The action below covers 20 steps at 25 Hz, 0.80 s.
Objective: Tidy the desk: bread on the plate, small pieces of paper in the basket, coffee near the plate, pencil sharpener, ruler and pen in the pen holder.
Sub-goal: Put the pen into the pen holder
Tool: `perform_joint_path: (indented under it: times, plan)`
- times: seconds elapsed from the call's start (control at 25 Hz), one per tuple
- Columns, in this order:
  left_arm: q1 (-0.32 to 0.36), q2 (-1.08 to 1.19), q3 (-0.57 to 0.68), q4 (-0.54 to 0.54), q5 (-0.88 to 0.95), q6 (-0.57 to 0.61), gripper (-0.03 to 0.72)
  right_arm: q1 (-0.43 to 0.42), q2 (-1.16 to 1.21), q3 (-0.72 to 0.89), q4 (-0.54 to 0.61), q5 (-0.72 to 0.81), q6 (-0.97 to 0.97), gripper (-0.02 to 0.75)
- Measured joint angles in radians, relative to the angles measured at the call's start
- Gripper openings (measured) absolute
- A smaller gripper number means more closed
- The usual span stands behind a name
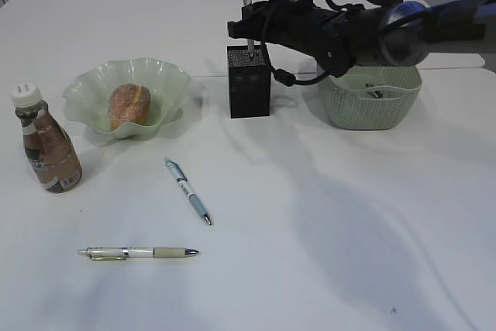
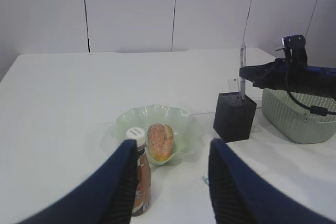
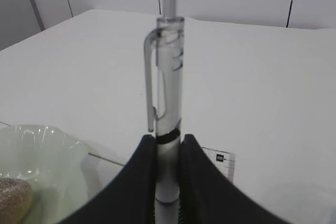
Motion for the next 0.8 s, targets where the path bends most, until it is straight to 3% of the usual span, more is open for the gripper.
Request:
perform_joint_path:
  times: [0.48, 0.8]
  plan:
    - [0.0, 0.0, 0.0, 0.0, 0.0, -0.002, 0.312, 0.0, 0.072, -0.059, 0.048, -0.056, -0.091, 0.112]
    - [0.0, 0.0, 0.0, 0.0, 0.0, -0.002, 0.312, 0.0, 0.087, -0.085, 0.091, 0.004, -0.093, 0.113]
